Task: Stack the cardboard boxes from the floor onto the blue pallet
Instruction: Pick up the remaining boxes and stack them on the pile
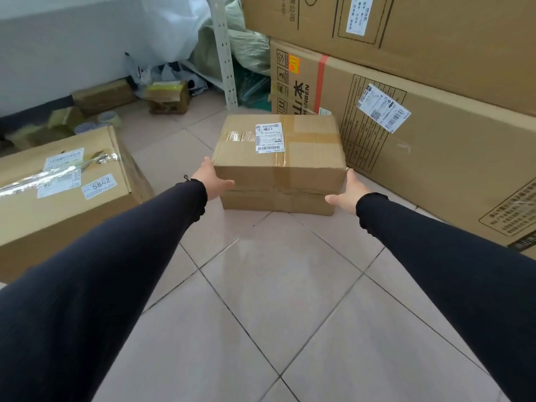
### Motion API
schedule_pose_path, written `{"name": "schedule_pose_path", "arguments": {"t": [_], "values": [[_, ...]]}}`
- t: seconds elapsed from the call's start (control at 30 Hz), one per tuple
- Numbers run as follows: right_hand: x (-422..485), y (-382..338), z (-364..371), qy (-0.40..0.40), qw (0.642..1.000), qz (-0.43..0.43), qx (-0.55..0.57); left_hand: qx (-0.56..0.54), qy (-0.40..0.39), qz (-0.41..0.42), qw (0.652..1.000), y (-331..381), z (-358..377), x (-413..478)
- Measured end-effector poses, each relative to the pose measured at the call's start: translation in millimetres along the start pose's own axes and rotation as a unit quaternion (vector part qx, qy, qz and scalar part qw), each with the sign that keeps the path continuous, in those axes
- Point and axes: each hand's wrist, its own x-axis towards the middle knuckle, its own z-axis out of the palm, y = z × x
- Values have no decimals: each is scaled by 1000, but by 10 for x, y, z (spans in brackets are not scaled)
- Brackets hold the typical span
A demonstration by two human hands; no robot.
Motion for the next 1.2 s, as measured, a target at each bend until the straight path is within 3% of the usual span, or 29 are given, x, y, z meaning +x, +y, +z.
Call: {"name": "schedule_pose_path", "arguments": {"t": [0.23,0.43,0.57,0.7,1.0,1.2], "values": [[89,-4,30,11,994,20,103,-116,-13,-11,993,-14,19,68],[-9,190,210,55,980,35,187,-258,-16,-84,962,-278,49,-97],[-210,184,296,88,984,27,153,-319,-3,-64,946,-404,104,-293],[-522,108,275,115,971,-5,210,-374,-17,-25,927,-380,-61,-632],[-1709,-1007,-162,200,923,-165,285,-419,102,112,895,-332,-1522,-1705],[-2636,-2217,175,159,903,-290,275,-357,221,134,898,-1290,-2824,-2674]]}}
